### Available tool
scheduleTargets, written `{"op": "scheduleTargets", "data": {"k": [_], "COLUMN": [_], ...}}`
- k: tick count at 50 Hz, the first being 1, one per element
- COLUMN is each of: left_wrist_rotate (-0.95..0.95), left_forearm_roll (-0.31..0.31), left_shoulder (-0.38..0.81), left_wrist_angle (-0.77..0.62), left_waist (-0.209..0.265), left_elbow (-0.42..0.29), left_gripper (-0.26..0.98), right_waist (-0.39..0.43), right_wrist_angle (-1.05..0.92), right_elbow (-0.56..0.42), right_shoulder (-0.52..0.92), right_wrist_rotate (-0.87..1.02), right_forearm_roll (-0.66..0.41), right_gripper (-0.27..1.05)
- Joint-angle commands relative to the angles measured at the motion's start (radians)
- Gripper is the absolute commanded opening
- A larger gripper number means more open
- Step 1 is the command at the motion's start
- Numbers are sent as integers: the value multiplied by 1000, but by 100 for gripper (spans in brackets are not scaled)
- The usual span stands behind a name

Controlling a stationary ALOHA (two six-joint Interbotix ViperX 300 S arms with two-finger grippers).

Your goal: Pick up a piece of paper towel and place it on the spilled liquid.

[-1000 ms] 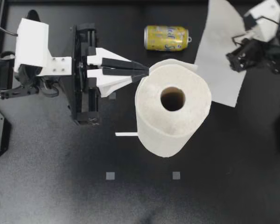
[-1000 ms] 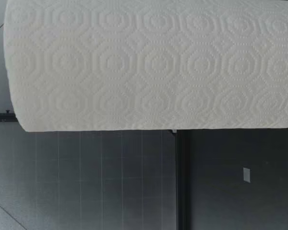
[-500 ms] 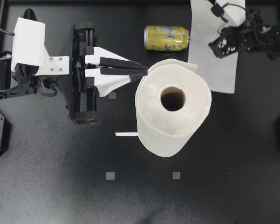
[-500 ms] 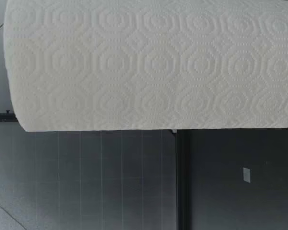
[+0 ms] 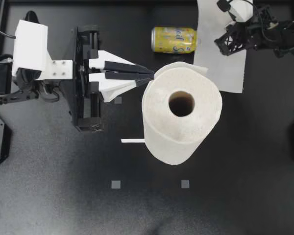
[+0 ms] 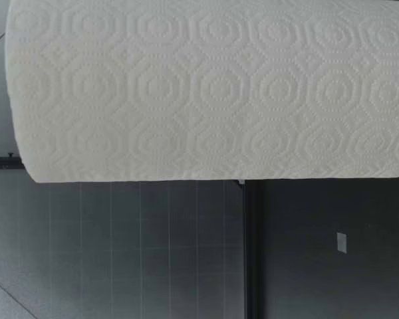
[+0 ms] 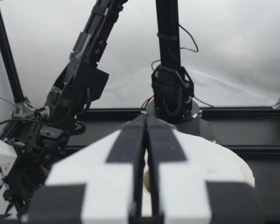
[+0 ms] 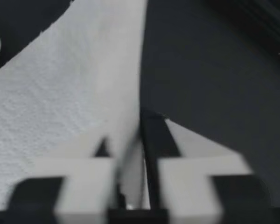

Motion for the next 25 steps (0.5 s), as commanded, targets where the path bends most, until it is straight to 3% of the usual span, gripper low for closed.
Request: {"op": "scheduleTargets", "data": {"k": [1,7,25], "left_wrist_rotate": [2,2,2], "left_forearm_roll": [2,2,2], "left_shoulder": [-23,-29,-44], "left_wrist_angle": [-11,-12,-41], "left_waist": [0,0,0], "left_elbow": [-12,-8,17], "left_gripper": [10,10,10], "right_waist": [-8,-6,52], "right_wrist_angle": [29,110,232], "right_elbow": [-25,-26,-18], "right_shoulder": [-11,-11,-51], "right_wrist_rotate": [2,0,-6], "right_forearm_roll": [8,21,32], "right_gripper": [50,72,71]}}
